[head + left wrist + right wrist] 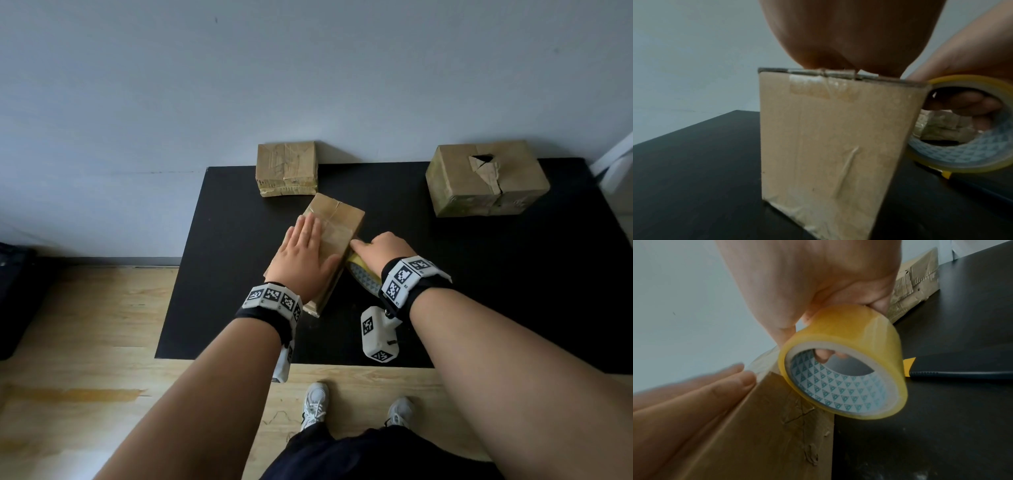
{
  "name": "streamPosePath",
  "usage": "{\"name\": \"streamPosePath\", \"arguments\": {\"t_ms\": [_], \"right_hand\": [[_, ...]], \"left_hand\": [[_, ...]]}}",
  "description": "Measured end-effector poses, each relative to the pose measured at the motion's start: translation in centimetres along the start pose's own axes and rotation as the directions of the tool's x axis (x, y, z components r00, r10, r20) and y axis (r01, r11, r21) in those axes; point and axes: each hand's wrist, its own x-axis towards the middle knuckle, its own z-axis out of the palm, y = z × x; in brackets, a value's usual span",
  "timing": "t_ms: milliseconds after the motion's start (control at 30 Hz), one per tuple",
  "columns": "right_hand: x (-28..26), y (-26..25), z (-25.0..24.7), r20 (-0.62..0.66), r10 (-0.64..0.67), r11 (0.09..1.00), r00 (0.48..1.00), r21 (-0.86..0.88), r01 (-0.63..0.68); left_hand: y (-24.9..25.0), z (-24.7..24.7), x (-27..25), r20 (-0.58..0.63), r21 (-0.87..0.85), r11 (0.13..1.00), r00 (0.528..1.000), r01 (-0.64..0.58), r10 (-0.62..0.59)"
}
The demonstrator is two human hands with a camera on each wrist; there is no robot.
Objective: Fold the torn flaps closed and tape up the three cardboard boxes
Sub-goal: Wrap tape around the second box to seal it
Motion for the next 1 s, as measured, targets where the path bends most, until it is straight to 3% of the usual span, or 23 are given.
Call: {"name": "streamPosePath", "arguments": {"t_ms": [67, 233, 400, 500, 633, 700, 833, 1000], "right_hand": [[-0.1, -0.1, -0.1, 0.003, -0.008, 1.000, 1.000, -0.009, 0.008], [-0.3, -0.6, -0.6, 0.014, -0.019, 1.000, 1.000, -0.009, 0.020], [-0.7, -0.6, -1.4, -0.029, -0.085, 0.996, 0.996, 0.030, 0.085], [-1.3, -1.7, -2.5, -0.088, -0.148, 0.986, 0.985, 0.065, 0.154], [-2.1, -3.1, -4.1, -0.116, -0.257, 0.964, 0.959, 0.043, 0.263], [-2.3, -3.3, -4.2, -0.095, -0.304, 0.947, 0.948, 0.076, 0.311], [-2.6, -3.5, -3.9, -0.096, -0.349, 0.912, 0.932, 0.194, 0.362], [-2.9, -1.9, -2.5, -0.132, -0.338, 0.850, 0.932, 0.381, 0.363]], "left_hand": [[-0.2, -0.1, 0.2, 0.013, -0.017, 0.999, 0.999, 0.048, -0.048], [-0.6, -0.5, 0.4, 0.090, -0.020, 0.999, 0.995, 0.035, -0.033], [-0.6, -0.6, 0.5, 0.028, -0.166, 0.981, 0.995, 0.104, -0.100], [-0.9, -1.7, 1.1, 0.016, -0.361, 0.920, 0.987, 0.153, -0.158], [-1.6, -2.9, 1.8, 0.169, -0.577, 0.777, 0.968, 0.252, -0.188], [-1.8, -3.0, 1.9, 0.209, -0.571, 0.772, 0.959, 0.279, -0.192], [-2.2, -2.6, 2.0, 0.274, -0.432, 0.856, 0.946, 0.283, -0.174], [-3.2, -2.7, 2.2, 0.269, -0.572, 0.754, 0.942, 0.323, -0.200]]}}
